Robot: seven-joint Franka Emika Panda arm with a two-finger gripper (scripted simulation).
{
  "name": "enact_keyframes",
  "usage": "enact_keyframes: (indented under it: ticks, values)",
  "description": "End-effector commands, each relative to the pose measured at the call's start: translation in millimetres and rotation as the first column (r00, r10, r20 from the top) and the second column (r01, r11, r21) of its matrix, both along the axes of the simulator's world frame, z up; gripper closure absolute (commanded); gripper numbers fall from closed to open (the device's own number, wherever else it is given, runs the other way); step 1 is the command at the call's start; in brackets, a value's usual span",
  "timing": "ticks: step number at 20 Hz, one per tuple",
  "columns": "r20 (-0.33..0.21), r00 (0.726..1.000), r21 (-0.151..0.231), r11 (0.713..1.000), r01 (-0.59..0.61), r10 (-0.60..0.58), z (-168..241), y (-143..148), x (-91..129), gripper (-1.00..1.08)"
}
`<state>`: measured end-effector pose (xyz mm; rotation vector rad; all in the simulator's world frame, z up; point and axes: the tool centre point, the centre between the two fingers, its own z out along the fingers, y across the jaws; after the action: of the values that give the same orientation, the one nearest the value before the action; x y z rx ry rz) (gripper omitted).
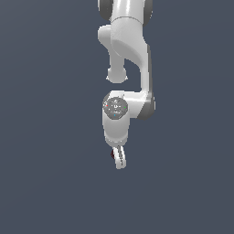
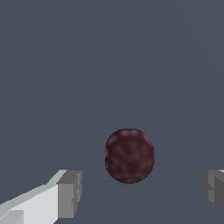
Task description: Pick up the object and move it to a goal position.
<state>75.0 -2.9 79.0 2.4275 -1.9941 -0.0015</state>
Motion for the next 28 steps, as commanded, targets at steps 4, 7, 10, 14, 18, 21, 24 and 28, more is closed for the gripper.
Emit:
enact_keyframes:
  ticks: [4, 7, 10, 14, 18, 21, 24, 28]
  values:
    - [0.0, 1.0, 0.0, 1.0, 0.007, -0.007, -0.8, 0.0, 0.5, -0.92]
    - [0.0, 1.0, 0.0, 1.0, 0.008, -0.008, -6.5, 0.0, 0.4, -0.92]
    - [0.0, 1.0, 0.0, 1.0, 0.009, -0.009, -19.1, -0.2, 0.0, -0.92]
    - [0.001, 1.0, 0.0, 1.0, 0.011, -0.011, -40.8, -0.3, -0.7, -0.92]
    - [0.001, 1.0, 0.0, 1.0, 0.012, -0.012, -50.7, -0.1, -0.3, -0.92]
    - [0.001, 1.0, 0.0, 1.0, 0.012, -0.012, -50.6, -0.3, 0.7, -0.92]
    - [0.001, 1.0, 0.0, 1.0, 0.012, -0.012, -50.6, -0.3, 0.7, 1.08]
    - [0.001, 1.0, 0.0, 1.0, 0.012, -0.012, -50.6, -0.3, 0.7, 1.08]
